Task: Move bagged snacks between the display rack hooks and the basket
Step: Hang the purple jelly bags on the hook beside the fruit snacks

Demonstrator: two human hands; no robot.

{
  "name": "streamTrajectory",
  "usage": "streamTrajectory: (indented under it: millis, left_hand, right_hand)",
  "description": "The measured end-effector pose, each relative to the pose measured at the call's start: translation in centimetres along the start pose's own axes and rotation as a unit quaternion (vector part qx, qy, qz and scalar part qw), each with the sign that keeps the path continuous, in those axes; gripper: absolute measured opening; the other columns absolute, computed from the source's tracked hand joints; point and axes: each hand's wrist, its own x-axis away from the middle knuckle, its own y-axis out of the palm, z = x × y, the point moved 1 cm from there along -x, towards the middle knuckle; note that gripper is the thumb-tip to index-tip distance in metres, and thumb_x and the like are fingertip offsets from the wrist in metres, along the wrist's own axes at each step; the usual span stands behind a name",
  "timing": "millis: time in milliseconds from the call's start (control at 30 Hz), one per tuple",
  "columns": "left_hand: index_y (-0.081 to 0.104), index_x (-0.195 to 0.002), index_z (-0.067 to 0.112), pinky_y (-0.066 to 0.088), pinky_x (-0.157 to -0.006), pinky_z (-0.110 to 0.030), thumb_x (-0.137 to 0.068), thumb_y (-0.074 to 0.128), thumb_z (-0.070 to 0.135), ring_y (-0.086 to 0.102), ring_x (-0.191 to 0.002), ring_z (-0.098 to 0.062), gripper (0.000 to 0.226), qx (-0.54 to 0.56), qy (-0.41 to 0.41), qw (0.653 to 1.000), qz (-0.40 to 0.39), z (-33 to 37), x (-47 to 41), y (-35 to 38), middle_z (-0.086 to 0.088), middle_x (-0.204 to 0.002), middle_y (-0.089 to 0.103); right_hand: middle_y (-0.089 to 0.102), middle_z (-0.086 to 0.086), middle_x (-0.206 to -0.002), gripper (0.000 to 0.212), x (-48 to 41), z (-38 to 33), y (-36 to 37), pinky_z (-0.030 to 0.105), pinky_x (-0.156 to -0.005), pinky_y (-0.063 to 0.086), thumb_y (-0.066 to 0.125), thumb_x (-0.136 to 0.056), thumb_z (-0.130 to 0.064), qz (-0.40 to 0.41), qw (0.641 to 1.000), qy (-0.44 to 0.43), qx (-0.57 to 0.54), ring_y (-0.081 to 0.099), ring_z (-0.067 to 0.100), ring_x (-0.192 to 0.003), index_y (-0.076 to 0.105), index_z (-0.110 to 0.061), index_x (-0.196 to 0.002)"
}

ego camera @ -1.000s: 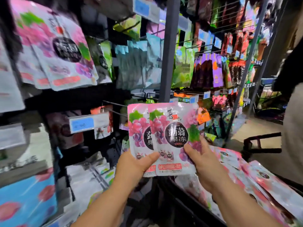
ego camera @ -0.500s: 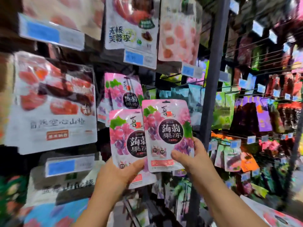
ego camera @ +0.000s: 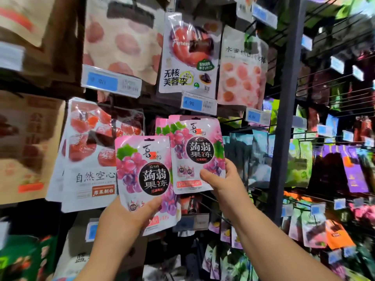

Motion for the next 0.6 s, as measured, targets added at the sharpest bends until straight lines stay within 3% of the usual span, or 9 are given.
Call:
streamTrajectory:
  millis: [200,400,533,600]
  left_hand:
    - [0.056,-0.077,0.043,0.042,-0.065,-0.032,-0.061,0.083,0.061,0.061,-0.077,-0.008,0.036,-0.007,-0.004,1.0,0.026,-0.2,-0.2,-1.3,0.016,-0.073,0.068]
    - [0.052,-0.081,0.041,0.037,-0.062,-0.03,-0.071,0.079,0.045,0.054,-0.074,-0.004,0.03,0.003,-0.008,1.0,0.029,-0.3,-0.7,-1.8,0.019,-0.08,0.062]
    - [0.064,-0.085,0.035,0.042,-0.061,-0.027,-0.067,0.078,0.052,0.062,-0.075,-0.013,0.029,-0.002,-0.016,1.0,0.022,-0.9,-1.4,-2.0,0.009,-0.079,0.071]
    - [0.069,-0.089,0.031,0.042,-0.061,-0.028,-0.068,0.079,0.05,0.064,-0.077,-0.014,0.03,0.001,-0.012,1.0,0.022,-1.1,-1.6,-2.2,0.007,-0.08,0.073]
  right_hand:
    - [0.069,0.014,-0.118,0.05,-1.6,0.6,1.3,0.044,-0.091,0.056,0.076,-0.081,-0.003,0.002,1.0,0.014,-0.011,0.069,0.03,-0.105,0.051,-0.014,-0.124]
    - [0.07,0.015,-0.116,0.068,-2.9,1.4,2.5,0.058,-0.098,0.05,0.082,-0.066,-0.028,-0.016,0.999,0.028,0.009,0.069,0.034,-0.105,0.053,-0.013,-0.125]
    - [0.071,0.01,-0.113,0.034,-3.9,2.0,2.8,0.05,-0.099,0.051,0.073,-0.086,-0.025,0.013,0.998,0.046,0.032,0.068,0.028,-0.105,0.056,-0.022,-0.115]
    - [0.072,0.004,-0.11,0.03,-4.4,2.2,2.9,0.05,-0.101,0.049,0.066,-0.087,-0.042,0.026,0.995,0.046,0.084,0.068,0.025,-0.105,0.06,-0.026,-0.111]
